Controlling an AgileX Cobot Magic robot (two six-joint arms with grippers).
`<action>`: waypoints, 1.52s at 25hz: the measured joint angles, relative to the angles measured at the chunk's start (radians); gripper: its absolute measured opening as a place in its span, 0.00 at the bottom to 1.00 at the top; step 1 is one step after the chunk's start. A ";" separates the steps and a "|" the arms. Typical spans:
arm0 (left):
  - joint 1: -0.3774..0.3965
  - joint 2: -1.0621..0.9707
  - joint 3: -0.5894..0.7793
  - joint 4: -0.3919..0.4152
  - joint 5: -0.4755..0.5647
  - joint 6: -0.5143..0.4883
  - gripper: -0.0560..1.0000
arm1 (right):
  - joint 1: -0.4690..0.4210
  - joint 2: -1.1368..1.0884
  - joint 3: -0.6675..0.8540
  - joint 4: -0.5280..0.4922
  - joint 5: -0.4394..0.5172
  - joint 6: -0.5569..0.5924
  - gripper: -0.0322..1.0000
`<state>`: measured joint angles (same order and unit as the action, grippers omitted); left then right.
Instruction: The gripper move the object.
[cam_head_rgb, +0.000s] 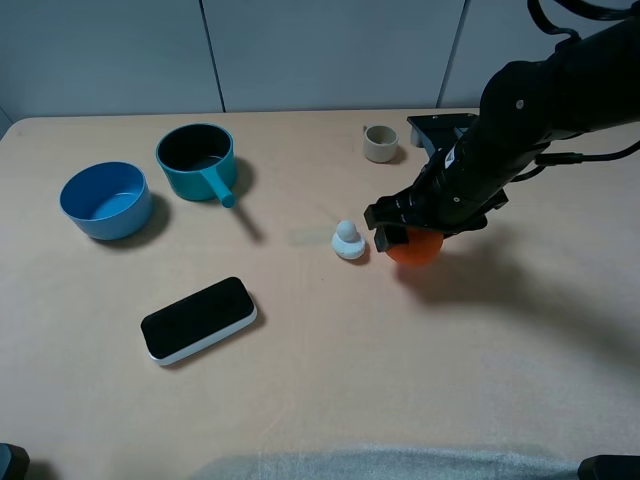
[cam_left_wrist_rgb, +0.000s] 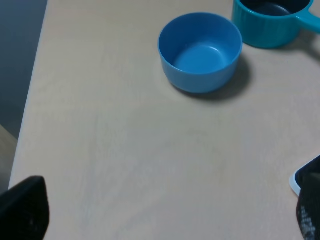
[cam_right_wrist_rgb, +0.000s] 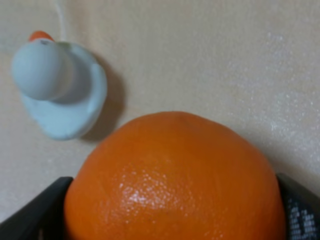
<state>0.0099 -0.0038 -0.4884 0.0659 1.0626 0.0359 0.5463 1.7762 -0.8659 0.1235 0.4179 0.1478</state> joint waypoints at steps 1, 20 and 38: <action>0.000 0.000 0.000 0.000 0.000 0.000 0.99 | 0.000 0.008 0.000 -0.001 -0.004 -0.003 0.56; 0.000 0.000 0.000 0.000 0.000 0.000 0.99 | 0.000 0.078 0.001 -0.001 -0.048 -0.003 0.56; 0.000 0.000 0.000 0.000 0.000 0.000 0.99 | 0.000 0.078 0.001 0.000 -0.048 0.000 0.70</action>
<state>0.0099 -0.0038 -0.4884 0.0659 1.0626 0.0359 0.5463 1.8544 -0.8646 0.1235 0.3702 0.1483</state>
